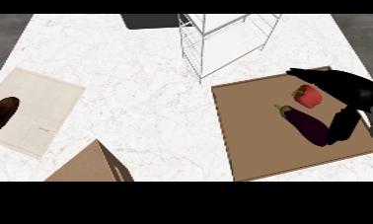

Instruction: Pick the eggplant from the tray and place it in the tiered shelf

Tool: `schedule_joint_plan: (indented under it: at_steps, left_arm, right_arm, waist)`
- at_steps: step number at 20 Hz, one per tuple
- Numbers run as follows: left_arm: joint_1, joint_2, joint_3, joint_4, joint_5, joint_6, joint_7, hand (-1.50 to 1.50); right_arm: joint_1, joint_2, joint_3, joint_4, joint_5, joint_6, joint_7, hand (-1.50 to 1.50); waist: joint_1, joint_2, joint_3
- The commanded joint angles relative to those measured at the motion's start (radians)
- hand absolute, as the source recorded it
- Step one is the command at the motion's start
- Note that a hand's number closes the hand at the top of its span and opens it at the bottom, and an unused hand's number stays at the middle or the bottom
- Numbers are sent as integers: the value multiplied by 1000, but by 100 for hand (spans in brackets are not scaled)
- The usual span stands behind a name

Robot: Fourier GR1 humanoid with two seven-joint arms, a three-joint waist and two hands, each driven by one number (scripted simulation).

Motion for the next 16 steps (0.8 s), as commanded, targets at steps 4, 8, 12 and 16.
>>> schedule_joint_plan:
  at_steps: [4, 8, 12, 16]
  left_arm:
    - [-279, -26, 107, -50, -39, 2, -103, 0]
    - [-271, -18, 97, -49, -30, -8, -103, 0]
    - [-275, -19, 102, -19, -23, -4, -109, 0]
    - [-281, -6, 92, -23, -23, -3, -101, 0]
  right_arm:
    - [21, 45, 27, 2, 51, -53, 32, -150]
    - [41, 40, 43, 6, 100, -86, 49, -150]
    - [61, 51, 56, 25, 138, -127, 52, -150]
    - [87, 92, 75, 34, 177, -193, 41, -150]
  waist:
    - [-17, 6, -9]
    - [-17, 4, -9]
    - [-15, 5, -10]
    - [-17, 7, -8]
